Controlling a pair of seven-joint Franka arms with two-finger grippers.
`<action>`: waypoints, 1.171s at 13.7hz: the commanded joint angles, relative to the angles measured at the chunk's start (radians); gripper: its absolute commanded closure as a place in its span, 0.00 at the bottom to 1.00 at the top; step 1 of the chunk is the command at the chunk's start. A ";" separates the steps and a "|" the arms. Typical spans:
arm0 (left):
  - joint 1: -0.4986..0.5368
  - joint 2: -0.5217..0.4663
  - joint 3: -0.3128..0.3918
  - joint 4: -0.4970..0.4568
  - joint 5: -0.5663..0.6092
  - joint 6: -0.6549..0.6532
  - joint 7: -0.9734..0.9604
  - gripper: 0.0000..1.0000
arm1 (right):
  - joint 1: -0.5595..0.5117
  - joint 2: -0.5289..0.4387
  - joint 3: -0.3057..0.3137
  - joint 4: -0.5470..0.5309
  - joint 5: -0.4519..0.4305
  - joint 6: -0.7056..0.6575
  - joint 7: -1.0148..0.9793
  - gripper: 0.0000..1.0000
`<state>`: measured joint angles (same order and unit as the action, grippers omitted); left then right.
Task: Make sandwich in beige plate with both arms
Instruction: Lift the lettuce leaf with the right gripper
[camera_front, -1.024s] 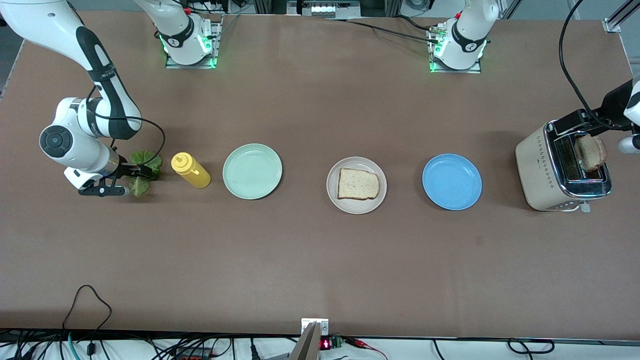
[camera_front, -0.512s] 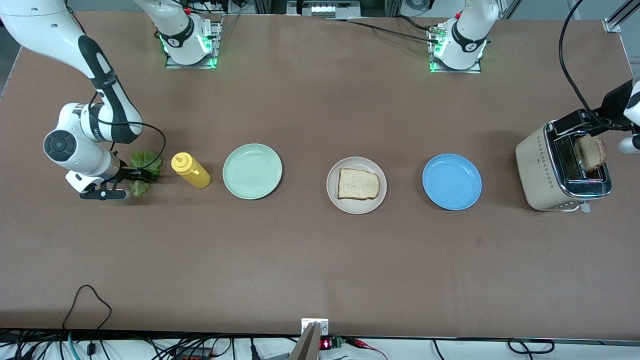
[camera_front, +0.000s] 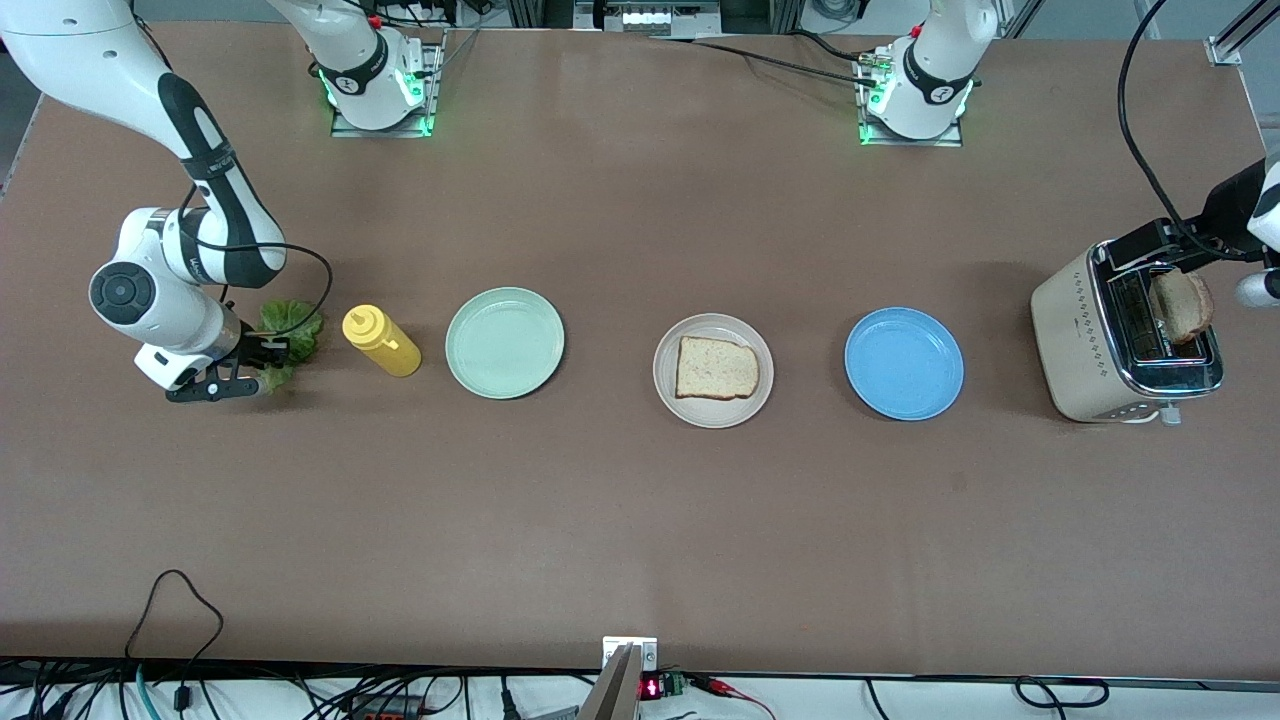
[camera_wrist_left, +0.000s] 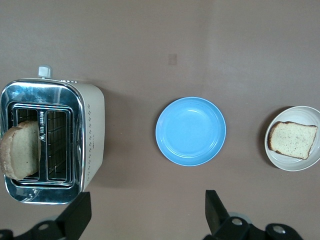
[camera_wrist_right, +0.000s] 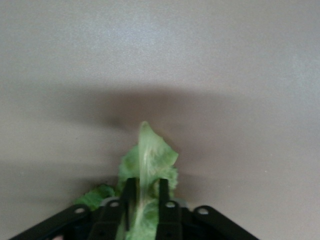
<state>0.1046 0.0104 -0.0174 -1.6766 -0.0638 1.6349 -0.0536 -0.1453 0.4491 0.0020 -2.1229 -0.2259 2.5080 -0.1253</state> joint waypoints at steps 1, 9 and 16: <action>0.006 -0.003 0.001 -0.005 -0.025 0.002 0.011 0.00 | -0.014 -0.001 0.007 0.009 -0.016 -0.003 -0.030 1.00; 0.004 -0.003 -0.006 -0.003 -0.025 0.003 0.011 0.00 | -0.014 -0.162 0.024 0.101 0.002 -0.336 -0.137 1.00; 0.006 -0.003 -0.004 -0.002 -0.008 0.029 0.017 0.00 | 0.000 -0.213 0.212 0.421 0.163 -0.889 0.069 1.00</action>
<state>0.1042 0.0104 -0.0202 -1.6766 -0.0638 1.6505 -0.0536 -0.1428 0.2211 0.1504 -1.7739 -0.0774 1.7097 -0.1613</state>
